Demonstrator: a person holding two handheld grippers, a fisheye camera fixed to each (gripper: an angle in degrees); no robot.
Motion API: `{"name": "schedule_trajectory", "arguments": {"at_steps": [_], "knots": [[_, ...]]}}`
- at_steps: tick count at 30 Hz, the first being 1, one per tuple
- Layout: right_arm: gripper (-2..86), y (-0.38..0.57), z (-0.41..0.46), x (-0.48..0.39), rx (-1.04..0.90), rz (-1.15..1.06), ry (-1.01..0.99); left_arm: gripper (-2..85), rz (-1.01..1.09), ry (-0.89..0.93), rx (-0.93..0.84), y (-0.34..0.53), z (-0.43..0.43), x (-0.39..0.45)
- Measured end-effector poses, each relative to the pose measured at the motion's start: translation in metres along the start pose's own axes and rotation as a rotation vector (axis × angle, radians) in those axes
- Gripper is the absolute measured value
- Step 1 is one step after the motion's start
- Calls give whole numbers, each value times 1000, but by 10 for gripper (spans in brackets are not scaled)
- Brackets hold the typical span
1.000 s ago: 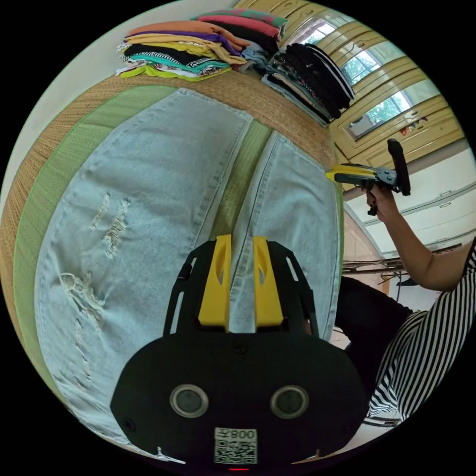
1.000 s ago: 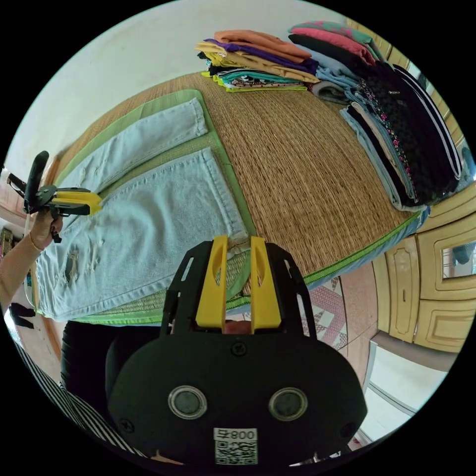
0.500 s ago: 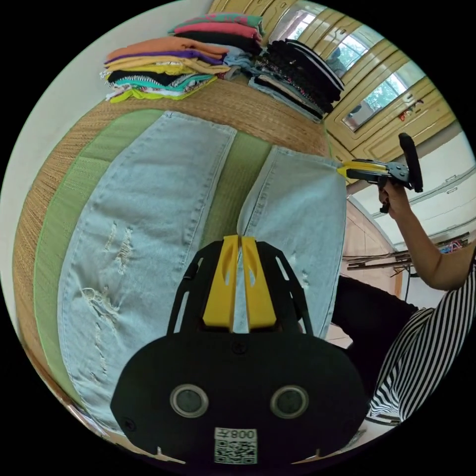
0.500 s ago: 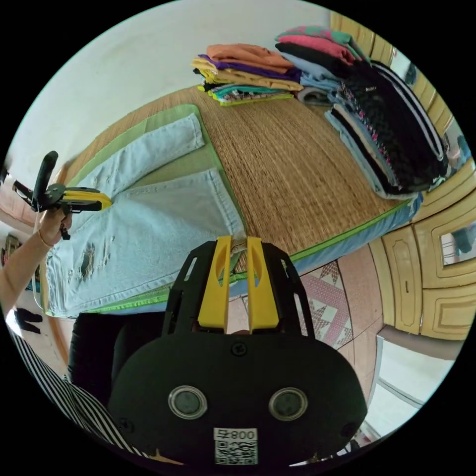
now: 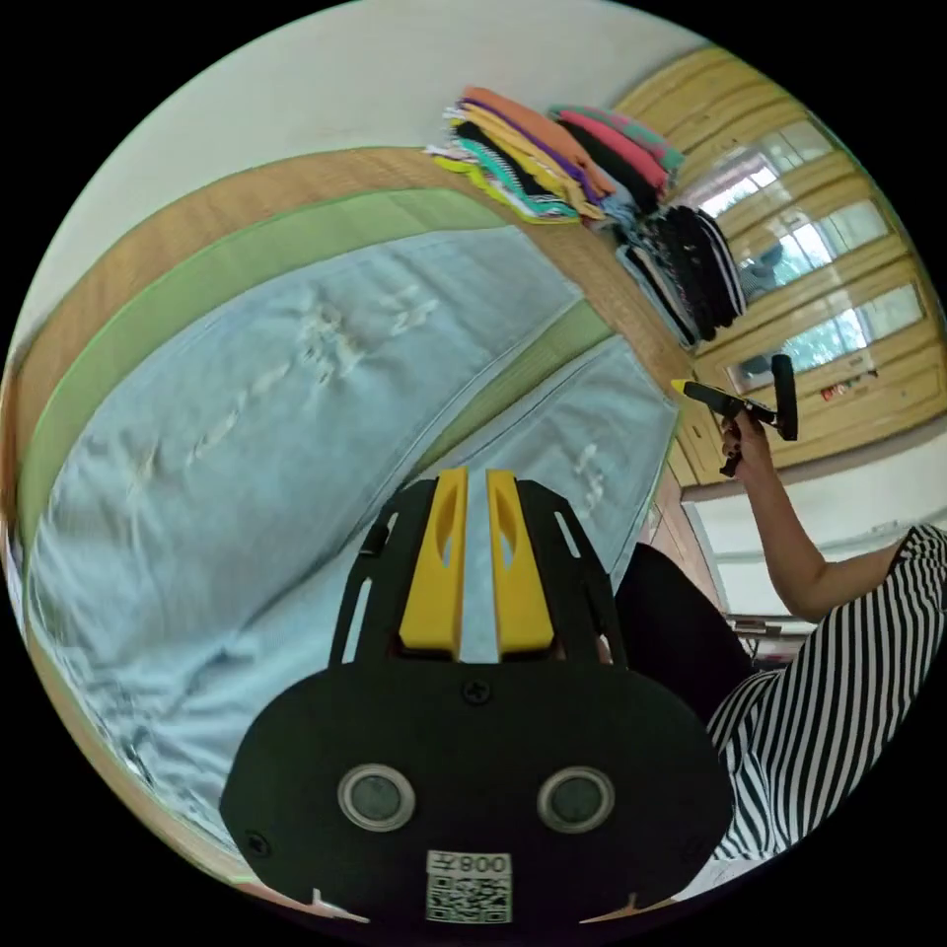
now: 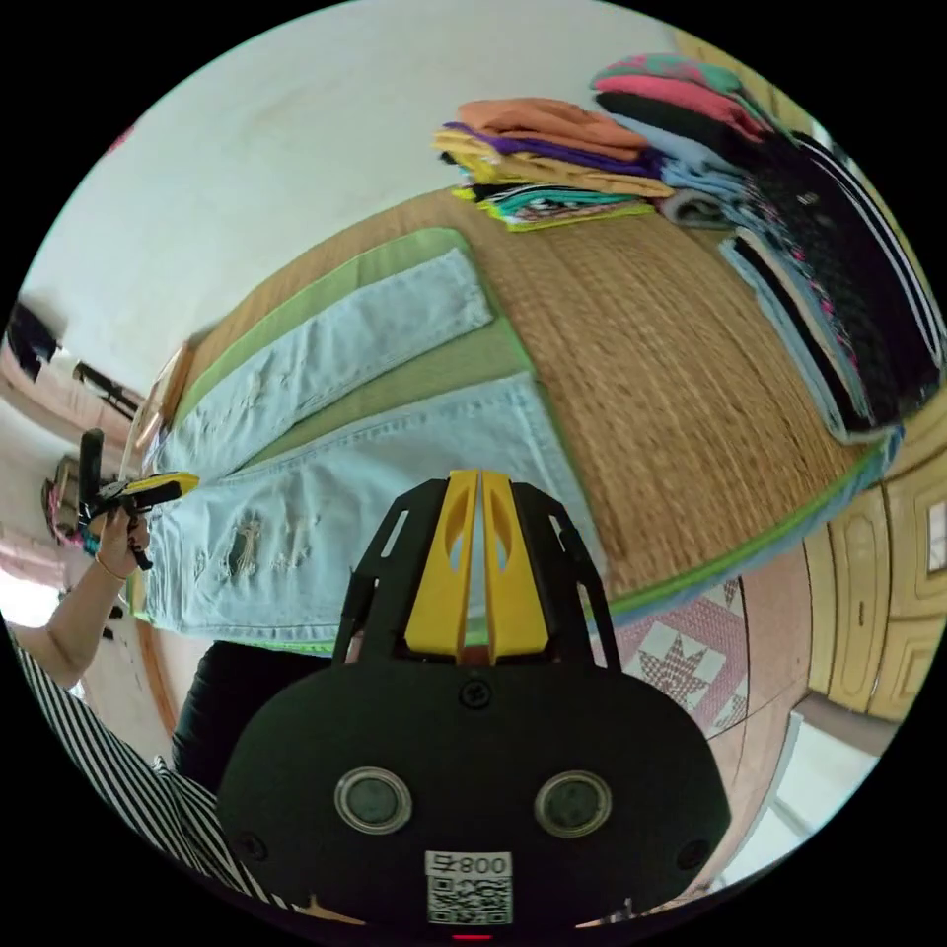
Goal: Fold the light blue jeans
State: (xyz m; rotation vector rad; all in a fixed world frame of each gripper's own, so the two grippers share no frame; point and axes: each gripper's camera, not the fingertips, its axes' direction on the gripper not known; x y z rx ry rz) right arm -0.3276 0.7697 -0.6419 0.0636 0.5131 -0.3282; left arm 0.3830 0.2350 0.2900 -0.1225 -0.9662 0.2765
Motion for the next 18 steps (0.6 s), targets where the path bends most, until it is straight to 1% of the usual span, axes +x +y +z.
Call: {"name": "schedule_trajectory", "arguments": {"at_steps": [2, 3, 5, 6, 7, 8, 9, 12, 14, 15, 16, 17, 18], "knots": [[0, -40, 11, -48, -47, -92, 63, 26, -114, -20, -1, 44, 19, -25], [-1, -48, 14, -59, -63, -119, 75, 25, -136, -33, -3, 53, 25, -30], [-3, -76, 35, -93, -171, -194, 149, 18, -217, -85, -36, 81, 58, -52], [-3, -81, 34, -98, -167, -194, 179, 17, -228, -95, -49, 85, 68, -57], [-4, -88, 22, -109, -99, -210, 215, 13, -256, -99, -87, 93, 92, -67], [-4, -99, 17, -115, -119, -214, 235, 11, -253, -81, -123, 99, 116, -73], [-4, -104, 12, -118, -116, -219, 236, 9, -235, -88, -95, 103, 122, -74], [-3, -139, -11, -122, -173, -195, 200, 6, -210, -51, -53, 119, 154, -83], [-2, -168, -40, -135, -165, -184, 171, 5, -234, -14, 77, 148, 165, -95], [-1, -175, -49, -142, -148, -188, 154, 6, -252, -12, 107, 157, 167, -100], [1, -189, -65, -161, -120, -208, 101, 7, -296, -24, 165, 178, 169, -112], [5, -204, -78, -188, -101, -244, 7, 9, -359, -61, 215, 202, 172, -128], [6, -212, -84, -205, -95, -273, -53, 10, -397, -83, 238, 215, 173, -136]]}}
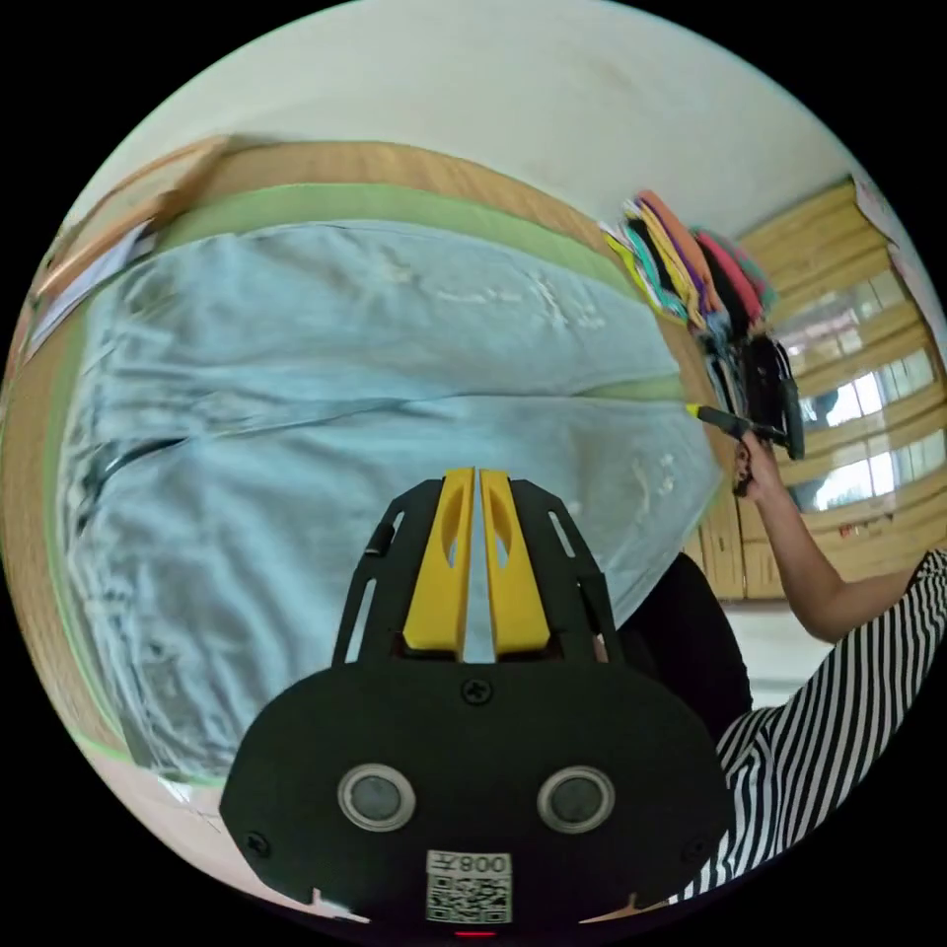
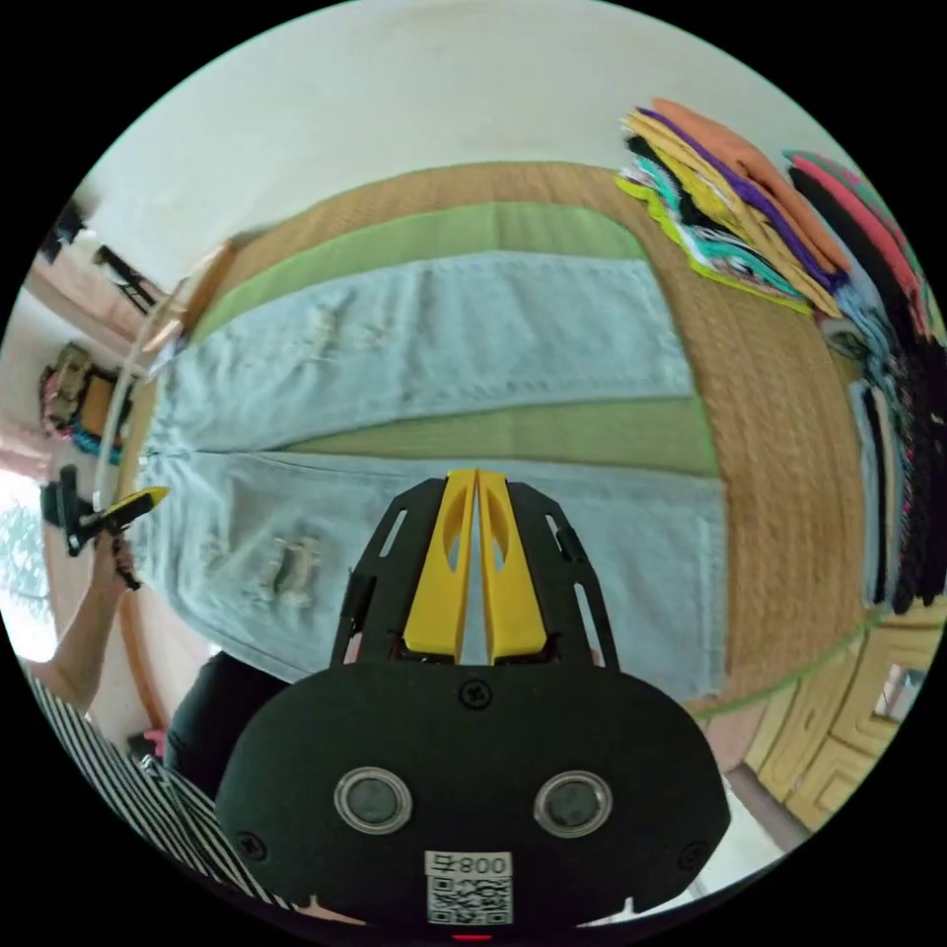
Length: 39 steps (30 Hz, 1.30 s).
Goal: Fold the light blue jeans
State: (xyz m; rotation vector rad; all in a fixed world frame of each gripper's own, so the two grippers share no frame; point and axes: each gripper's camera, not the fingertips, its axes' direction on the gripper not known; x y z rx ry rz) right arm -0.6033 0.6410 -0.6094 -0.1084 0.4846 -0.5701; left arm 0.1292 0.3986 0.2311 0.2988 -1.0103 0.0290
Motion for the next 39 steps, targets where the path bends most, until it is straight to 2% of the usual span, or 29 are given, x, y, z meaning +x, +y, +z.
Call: {"name": "schedule_trajectory", "arguments": {"at_steps": [2, 7, 11, 13, 17, 23, 27, 34, 39], "knots": [[17, -49, -8, -78, 12, -174, -172, 13, -158, -87, 71, 33, 3, -56], [58, -133, 0, -288, -25, -580, -366, 13, -385, -171, 186, 79, 31, -147], [71, -179, 12, -445, -93, -826, -375, 6, -432, -175, 178, 92, 87, -194], [74, -195, 13, -495, -99, -901, -325, 4, -412, -177, 178, 98, 114, -203], [75, -226, 8, -569, -66, -1016, -229, 1, -329, -305, 179, 110, 165, -204], [64, -260, 5, -608, -96, -1059, -146, 1, -335, -258, 234, 131, 227, -233], [47, -284, -20, -606, -72, -1046, -179, 1, -324, -278, 228, 136, 261, -246], [23, -361, -81, -560, -89, -839, -530, 1, -312, -242, 197, 130, 315, -282], [18, -382, -104, -549, -121, -835, -687, 0, -323, -225, 194, 122, 348, -305]]}}
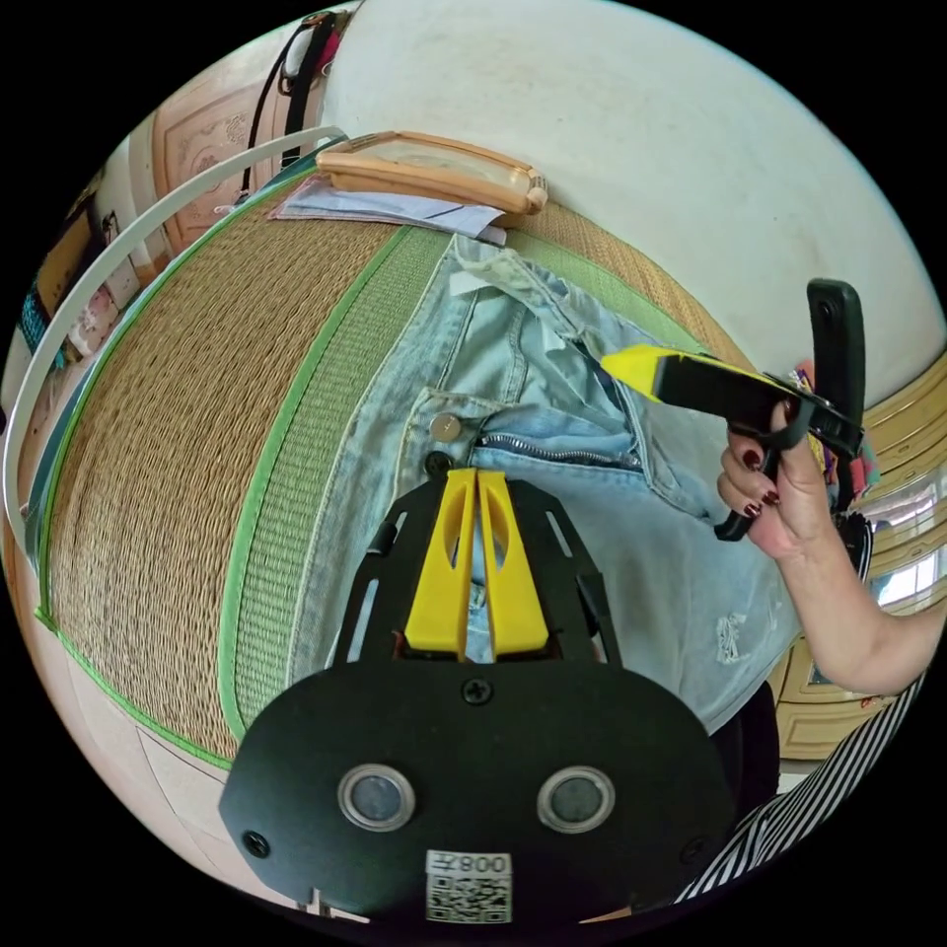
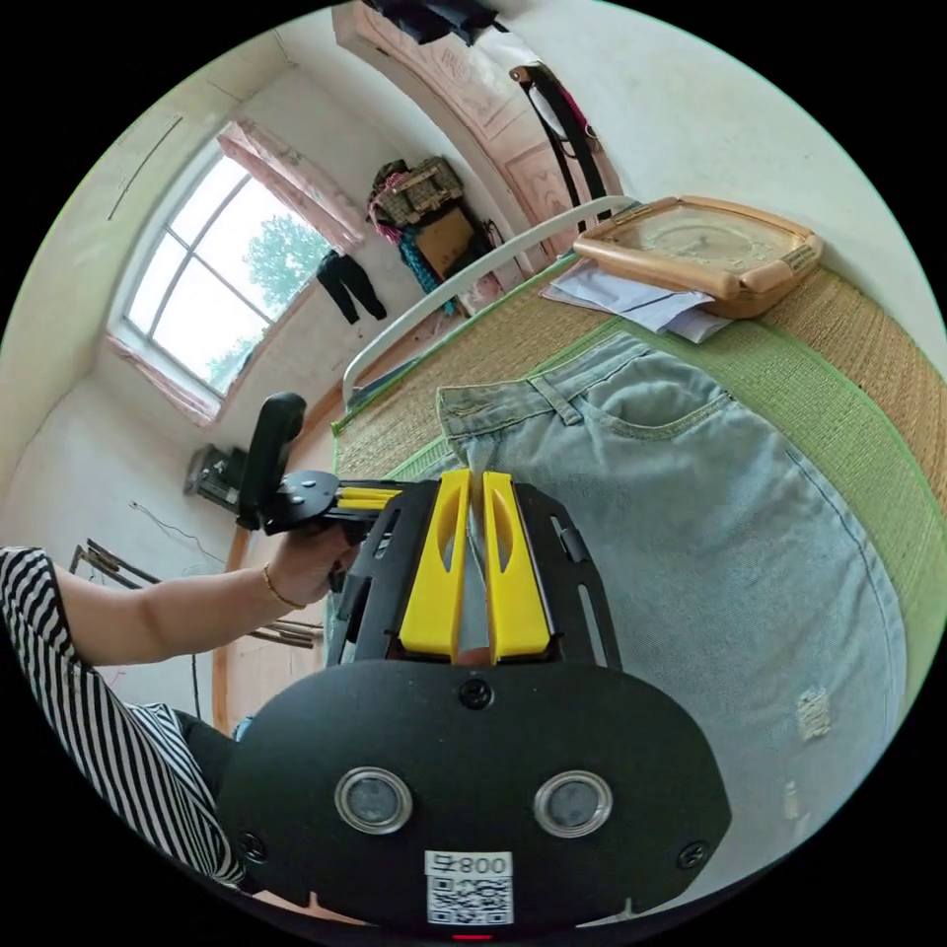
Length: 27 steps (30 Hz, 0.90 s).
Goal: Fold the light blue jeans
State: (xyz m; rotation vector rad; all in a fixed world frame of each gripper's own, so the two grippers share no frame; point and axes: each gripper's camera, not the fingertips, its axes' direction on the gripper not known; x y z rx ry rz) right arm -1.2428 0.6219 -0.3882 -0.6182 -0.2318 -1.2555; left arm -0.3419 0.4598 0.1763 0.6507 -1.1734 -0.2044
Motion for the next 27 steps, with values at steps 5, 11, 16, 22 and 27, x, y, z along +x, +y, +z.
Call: {"name": "schedule_trajectory", "arguments": {"at_steps": [5, 11, 16, 22, 27], "knots": [[18, -13, 22, -6, -168, -91, 54, 0, -22, 33, 15, 0, 35, -17], [20, -23, 19, 1, -190, -93, 70, 1, -54, 59, 201, 8, 34, -24], [21, -28, 16, -8, -195, -137, 161, 1, -11, 19, 206, -15, 53, -26], [8, -20, -26, -6, -117, -102, 146, 1, 7, -65, 91, -32, 93, -43], [2, -6, -25, 13, -175, -44, 199, 2, 35, -92, 88, -48, 101, -49]]}}
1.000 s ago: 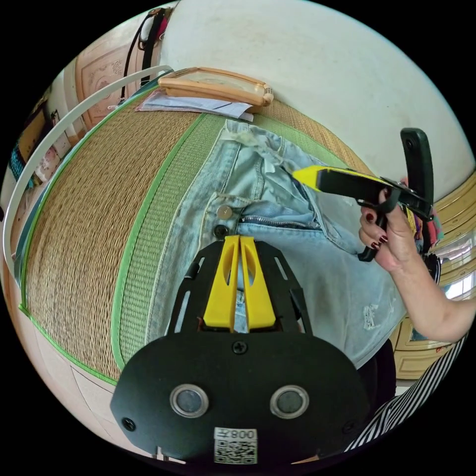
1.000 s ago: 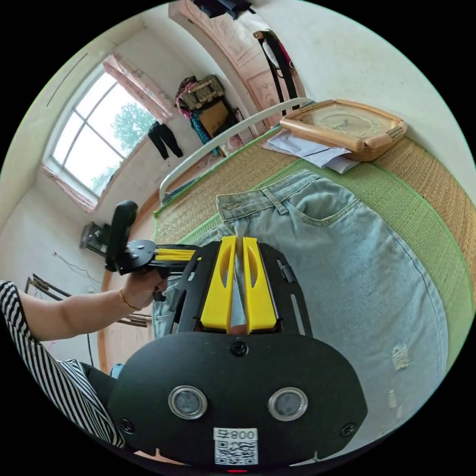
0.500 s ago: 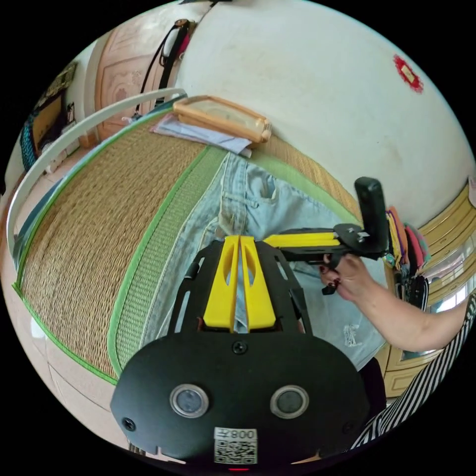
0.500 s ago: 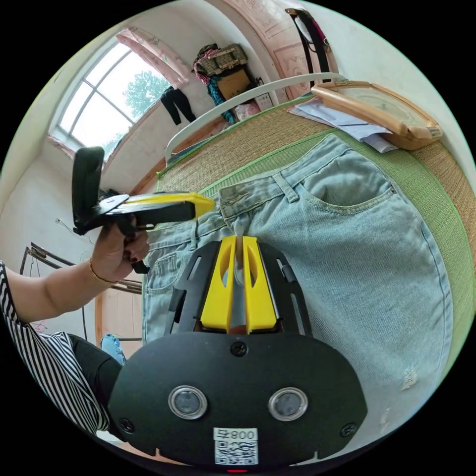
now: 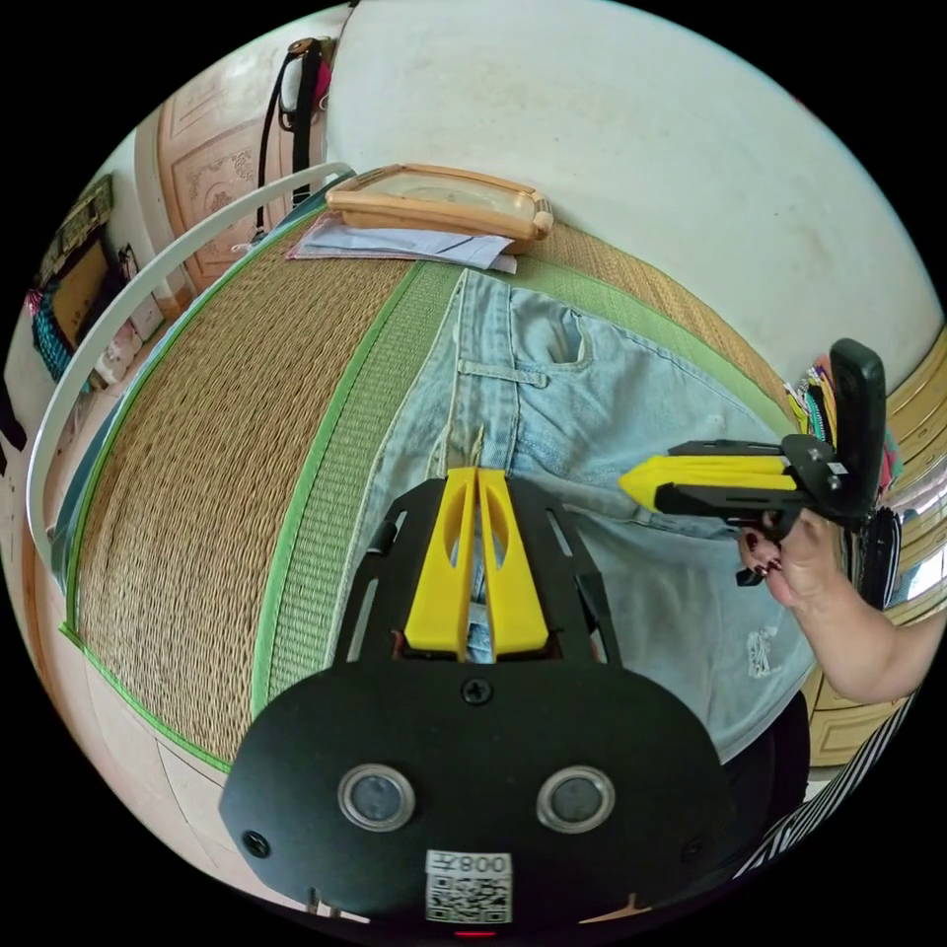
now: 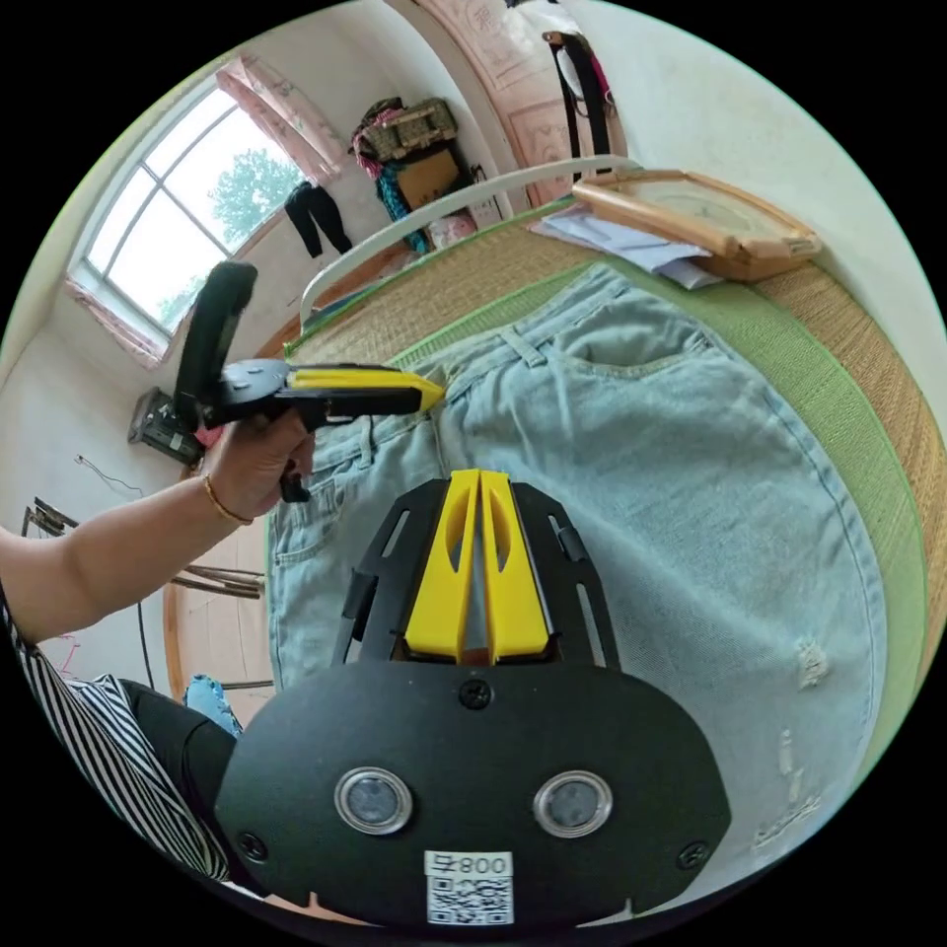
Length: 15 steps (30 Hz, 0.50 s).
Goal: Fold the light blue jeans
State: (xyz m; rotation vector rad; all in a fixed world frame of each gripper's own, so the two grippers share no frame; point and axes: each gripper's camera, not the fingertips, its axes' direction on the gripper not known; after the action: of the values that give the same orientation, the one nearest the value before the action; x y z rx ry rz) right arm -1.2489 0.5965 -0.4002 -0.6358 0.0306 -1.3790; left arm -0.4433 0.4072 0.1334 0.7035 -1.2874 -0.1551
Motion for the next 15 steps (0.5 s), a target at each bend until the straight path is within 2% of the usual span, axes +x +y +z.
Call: {"name": "schedule_trajectory", "arguments": {"at_steps": [8, 15], "knots": [[1, 7, -1, -12, -1, -45, 146, 1, 5, 16, -20, -34, 4, -20], [1, 29, 15, 8, 40, 4, 115, 1, -18, 11, -18, -62, -4, -35]]}}
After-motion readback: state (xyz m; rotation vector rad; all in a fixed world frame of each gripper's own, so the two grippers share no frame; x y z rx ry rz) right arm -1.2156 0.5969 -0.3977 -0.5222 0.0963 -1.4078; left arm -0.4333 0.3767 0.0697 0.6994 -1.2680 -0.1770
